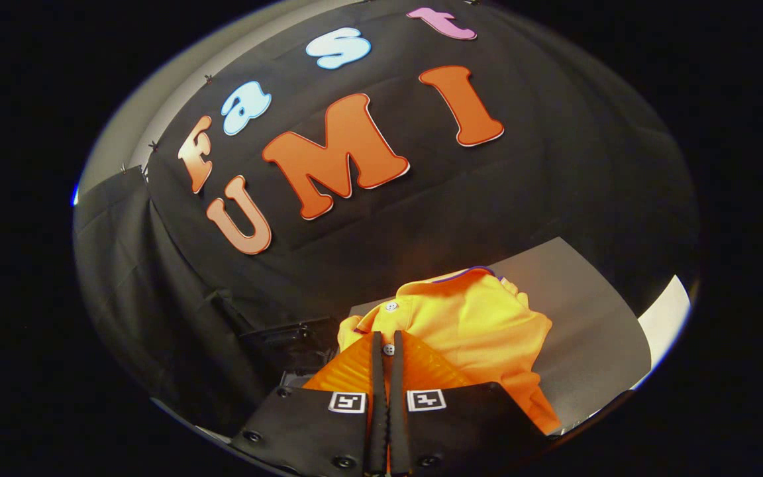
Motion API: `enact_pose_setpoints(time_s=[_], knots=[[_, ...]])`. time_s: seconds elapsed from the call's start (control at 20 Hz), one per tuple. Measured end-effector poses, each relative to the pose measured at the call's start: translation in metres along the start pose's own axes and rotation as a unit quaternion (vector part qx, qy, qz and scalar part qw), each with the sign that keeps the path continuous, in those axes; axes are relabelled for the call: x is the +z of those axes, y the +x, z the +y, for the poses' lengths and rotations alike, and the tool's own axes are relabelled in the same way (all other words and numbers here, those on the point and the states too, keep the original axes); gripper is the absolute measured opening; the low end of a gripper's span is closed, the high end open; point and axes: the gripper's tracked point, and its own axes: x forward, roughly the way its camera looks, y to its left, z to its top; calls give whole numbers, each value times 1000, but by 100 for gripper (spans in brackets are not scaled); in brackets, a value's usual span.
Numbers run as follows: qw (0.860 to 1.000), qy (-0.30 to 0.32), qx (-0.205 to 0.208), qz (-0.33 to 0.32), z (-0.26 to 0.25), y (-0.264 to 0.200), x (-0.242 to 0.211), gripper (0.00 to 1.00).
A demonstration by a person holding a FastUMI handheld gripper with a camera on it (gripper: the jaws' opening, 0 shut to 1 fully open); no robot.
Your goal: Put the clothes into the washing machine and then close the washing machine lid.
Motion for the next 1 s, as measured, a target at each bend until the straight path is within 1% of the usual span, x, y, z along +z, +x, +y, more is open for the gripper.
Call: enact_pose_setpoints(time_s=[0.25, 0.45, 0.6, 0.75, 1.0], knots=[[999, 3, 19, -30, 66, -13, 10, 9], [998, -2, 41, -38, 126, -14, -1, 9], [997, -8, 67, -32, 173, -11, -16, 9], [996, -21, 87, -16, 215, 5, -38, 9], [992, -36, 118, 32, 270, 51, -92, 9]])
